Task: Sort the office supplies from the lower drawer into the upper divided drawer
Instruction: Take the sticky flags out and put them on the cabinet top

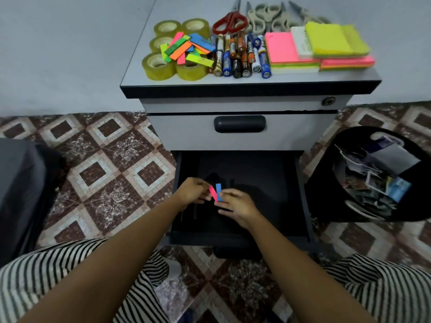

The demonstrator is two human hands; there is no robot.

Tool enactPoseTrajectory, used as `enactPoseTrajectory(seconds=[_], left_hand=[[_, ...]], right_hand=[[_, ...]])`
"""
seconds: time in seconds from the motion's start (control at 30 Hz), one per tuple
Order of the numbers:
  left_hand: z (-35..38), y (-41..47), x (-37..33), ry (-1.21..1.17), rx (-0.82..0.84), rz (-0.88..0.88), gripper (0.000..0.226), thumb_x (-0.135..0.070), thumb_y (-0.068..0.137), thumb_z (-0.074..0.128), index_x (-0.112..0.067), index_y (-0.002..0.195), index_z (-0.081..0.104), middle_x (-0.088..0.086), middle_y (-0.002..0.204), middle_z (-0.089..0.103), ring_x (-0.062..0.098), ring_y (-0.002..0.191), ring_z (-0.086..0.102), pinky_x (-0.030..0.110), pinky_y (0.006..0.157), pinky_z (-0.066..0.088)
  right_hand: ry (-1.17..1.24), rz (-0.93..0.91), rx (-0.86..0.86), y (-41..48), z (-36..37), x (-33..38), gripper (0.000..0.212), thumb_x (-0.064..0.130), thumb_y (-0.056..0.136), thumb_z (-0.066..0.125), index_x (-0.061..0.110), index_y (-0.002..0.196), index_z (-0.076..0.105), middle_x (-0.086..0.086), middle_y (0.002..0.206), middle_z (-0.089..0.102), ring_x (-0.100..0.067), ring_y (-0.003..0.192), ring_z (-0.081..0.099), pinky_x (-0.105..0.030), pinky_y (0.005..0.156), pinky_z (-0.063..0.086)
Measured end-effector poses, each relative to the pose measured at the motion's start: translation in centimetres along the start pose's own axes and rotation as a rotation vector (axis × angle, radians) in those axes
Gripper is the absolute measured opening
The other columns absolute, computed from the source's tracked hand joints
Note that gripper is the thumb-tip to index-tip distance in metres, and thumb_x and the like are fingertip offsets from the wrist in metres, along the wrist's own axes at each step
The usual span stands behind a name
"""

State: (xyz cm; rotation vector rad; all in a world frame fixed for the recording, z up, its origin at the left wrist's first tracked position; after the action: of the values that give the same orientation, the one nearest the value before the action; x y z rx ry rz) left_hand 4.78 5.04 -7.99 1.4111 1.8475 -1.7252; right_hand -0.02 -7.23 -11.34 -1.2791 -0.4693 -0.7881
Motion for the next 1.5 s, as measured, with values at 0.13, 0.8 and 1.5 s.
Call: enactPoseTrajectory(seconds=[0.13,0.8,1.5], left_hand=[[0.1,-0.3,-0.7,0.073,0.009,0.041,0.019,-0.01,0.097,0.044,-0.008,0.094,0.062,0.004,0.076,0.064,0.01,0.065,0.06,0.023,0.064,0.046],[2.7,-1.1,4.7,2.145,0.391,0.321,0.032,-0.012,0.095,0.049,-0.009,0.126,0.055,0.011,0.132,0.053,0.03,0.123,0.047,0.046,0.106,0.03],[3.2,-0.9,3.5,2.047,0.291,0.342,0.028,-0.006,0.094,0.046,-0.005,0.12,0.057,0.014,0.124,0.058,0.032,0.115,0.053,0.043,0.1,0.035]], right_hand=[[-0.107,-0.059,-0.068,-0.1,0.0,0.4,0.014,0.007,0.092,0.057,0.008,0.105,0.062,-0.005,0.089,0.065,-0.01,0.073,0.062,-0.019,0.064,0.05],[-0.327,-0.023,-0.291,0.7,-2.7,-1.6,0.021,0.002,0.088,0.056,0.004,0.107,0.067,-0.013,0.087,0.064,-0.017,0.072,0.058,-0.023,0.059,0.046],[-0.39,-0.032,-0.294,0.5,-2.6,-1.3,0.023,0.004,0.089,0.055,0.006,0.109,0.066,-0.012,0.087,0.065,-0.014,0.072,0.058,-0.02,0.06,0.046]])
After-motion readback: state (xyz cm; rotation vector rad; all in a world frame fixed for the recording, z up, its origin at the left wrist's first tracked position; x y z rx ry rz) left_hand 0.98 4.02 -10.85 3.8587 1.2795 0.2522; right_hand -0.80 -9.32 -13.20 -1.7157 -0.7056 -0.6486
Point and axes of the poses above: each hand's wrist, its own y-axis towards the middle knuckle, its own z-axis out of the palm, x = y × z, the point moved 9 cm from there along y, towards the middle knuckle
